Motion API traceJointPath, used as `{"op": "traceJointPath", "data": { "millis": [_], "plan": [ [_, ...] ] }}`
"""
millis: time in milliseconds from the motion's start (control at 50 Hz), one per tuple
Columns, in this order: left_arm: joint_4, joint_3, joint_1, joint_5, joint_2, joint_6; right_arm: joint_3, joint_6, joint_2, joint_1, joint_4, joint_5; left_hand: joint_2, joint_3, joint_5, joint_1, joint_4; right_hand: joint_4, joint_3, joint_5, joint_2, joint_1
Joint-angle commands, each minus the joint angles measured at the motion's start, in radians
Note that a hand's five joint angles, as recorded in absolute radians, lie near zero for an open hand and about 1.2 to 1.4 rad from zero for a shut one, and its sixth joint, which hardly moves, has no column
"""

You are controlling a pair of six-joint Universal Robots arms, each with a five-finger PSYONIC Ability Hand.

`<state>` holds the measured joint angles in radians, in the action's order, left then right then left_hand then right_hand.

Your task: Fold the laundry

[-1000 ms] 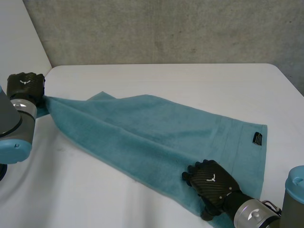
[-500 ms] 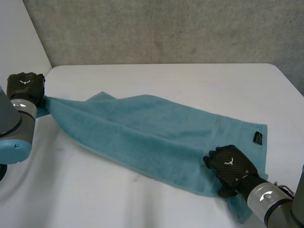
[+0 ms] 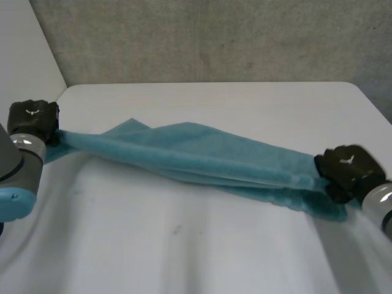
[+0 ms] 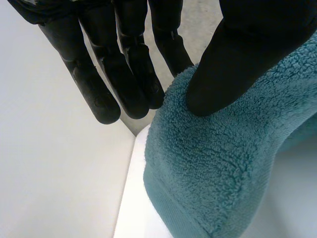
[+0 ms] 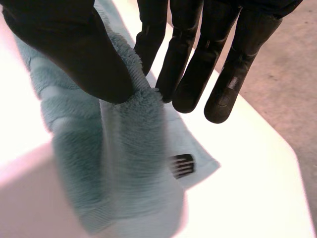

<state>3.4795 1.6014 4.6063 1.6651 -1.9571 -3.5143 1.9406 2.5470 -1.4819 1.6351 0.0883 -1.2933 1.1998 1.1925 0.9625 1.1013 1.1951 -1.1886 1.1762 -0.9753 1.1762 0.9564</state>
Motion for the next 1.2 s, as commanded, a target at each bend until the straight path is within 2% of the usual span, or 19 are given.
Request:
{"op": "traceJointPath", "data": {
  "millis": [20, 60, 200, 280, 420, 480, 500, 600, 620, 640, 660, 720, 740, 800, 900, 940, 1060, 1160, 1200],
  "plan": [
    [-0.16, 0.09, -0.001, -0.027, 0.133, -0.011, -0.175, -0.025, -0.075, -0.018, -0.315, 0.008, 0.196, 0.204, 0.259, 0.295, 0.201, -0.208, 0.22, -0.246, 0.22, 0.44],
    [-0.243, 0.118, -0.001, -0.065, 0.181, -0.032, -0.233, -0.074, -0.08, -0.018, -0.432, 0.011, 0.196, 0.204, 0.259, 0.295, 0.201, -0.208, 0.22, -0.246, 0.22, 0.44],
    [-0.396, 0.21, -0.001, -0.16, 0.23, -0.143, -0.226, -0.301, -0.055, -0.009, -0.564, -0.015, 0.196, 0.204, 0.259, 0.295, 0.201, -0.208, 0.22, -0.246, 0.22, 0.44],
    [-0.393, 0.245, -0.001, -0.165, 0.208, -0.231, -0.19, -0.436, 0.038, -0.006, -0.575, -0.079, 0.196, 0.204, 0.259, 0.295, 0.201, -0.208, 0.22, -0.246, 0.22, 0.44],
    [-0.34, 0.183, -0.001, -0.162, 0.081, -0.302, -0.311, -0.444, 0.195, 0.008, -0.521, -0.196, 0.196, 0.204, 0.259, 0.295, 0.201, -0.208, 0.22, -0.246, 0.22, 0.44],
    [-0.292, 0.066, -0.02, -0.159, 0.037, -0.324, -0.373, -0.436, 0.219, 0.026, -0.487, -0.219, 0.196, 0.204, 0.259, 0.295, 0.201, -0.208, 0.22, -0.246, 0.22, 0.44],
    [-0.266, -0.004, -0.044, -0.157, 0.018, -0.322, -0.538, -0.394, 0.262, 0.079, -0.422, -0.265, 0.196, 0.204, 0.259, 0.295, 0.201, -0.208, 0.22, -0.246, 0.22, 0.44],
    [-0.168, -0.258, -0.115, -0.153, -0.032, -0.307, -0.834, -0.292, 0.328, 0.115, -0.323, -0.32, 0.196, 0.204, 0.259, 0.295, 0.201, -0.208, 0.22, -0.246, 0.22, 0.44],
    [-0.125, -0.34, -0.121, -0.148, -0.042, -0.298, -0.961, -0.256, 0.348, 0.123, -0.283, -0.336, 0.196, 0.204, 0.259, 0.295, 0.201, -0.208, 0.22, -0.246, 0.22, 0.44],
    [-0.125, -0.34, -0.121, -0.148, -0.042, -0.298, -0.962, -0.255, 0.348, 0.123, -0.283, -0.336, 0.196, 0.204, 0.259, 0.295, 0.201, -0.208, 0.22, -0.246, 0.22, 0.44],
    [0.026, -0.512, -0.139, -0.148, -0.058, -0.243, -1.175, -0.181, 0.365, 0.126, -0.163, -0.346, 0.196, 0.204, 0.259, 0.295, 0.201, -0.208, 0.22, -0.246, 0.22, 0.44],
    [0.172, -0.6, -0.138, -0.136, -0.059, -0.172, -1.239, -0.114, 0.358, 0.13, 0.0, -0.348, 0.196, 0.204, 0.259, 0.295, 0.201, -0.208, 0.22, -0.246, 0.22, 0.44],
    [0.249, -0.623, -0.138, -0.124, -0.054, -0.134, -1.233, -0.102, 0.354, 0.134, 0.04, -0.348, 0.196, 0.204, 0.259, 0.295, 0.201, -0.208, 0.22, -0.246, 0.22, 0.44],
    [0.317, -0.635, -0.133, -0.1, -0.051, -0.097, -1.191, -0.079, 0.327, 0.14, 0.131, -0.348, 0.196, 0.204, 0.259, 0.295, 0.201, -0.208, 0.22, -0.246, 0.22, 0.44],
    [0.313, -0.597, -0.133, -0.09, -0.052, -0.084, -1.057, -0.073, 0.255, 0.146, 0.165, -0.336, 0.196, 0.204, 0.259, 0.295, 0.201, -0.208, 0.22, -0.246, 0.22, 0.44],
    [0.308, -0.558, -0.124, -0.09, -0.052, -0.08, -0.923, -0.067, 0.239, 0.146, 0.165, -0.31, 0.196, 0.204, 0.259, 0.295, 0.201, -0.208, 0.22, -0.246, 0.22, 0.44],
    [0.306, -0.365, -0.1, -0.1, -0.054, -0.06, -0.749, -0.067, 0.238, 0.144, 0.162, -0.265, 0.196, 0.204, 0.259, 0.295, 0.201, -0.208, 0.22, -0.246, 0.22, 0.44],
    [0.32, -0.197, -0.096, -0.119, -0.08, -0.063, -0.608, -0.067, 0.25, 0.141, 0.165, -0.216, 0.196, 0.204, 0.259, 0.295, 0.201, -0.208, 0.22, -0.246, 0.22, 0.44],
    [0.335, -0.14, -0.096, -0.13, -0.12, -0.063, -0.554, -0.063, 0.331, 0.143, 0.165, -0.205, 0.196, 0.204, 0.259, 0.295, 0.201, -0.208, 0.22, -0.246, 0.22, 0.44]
  ]
}}
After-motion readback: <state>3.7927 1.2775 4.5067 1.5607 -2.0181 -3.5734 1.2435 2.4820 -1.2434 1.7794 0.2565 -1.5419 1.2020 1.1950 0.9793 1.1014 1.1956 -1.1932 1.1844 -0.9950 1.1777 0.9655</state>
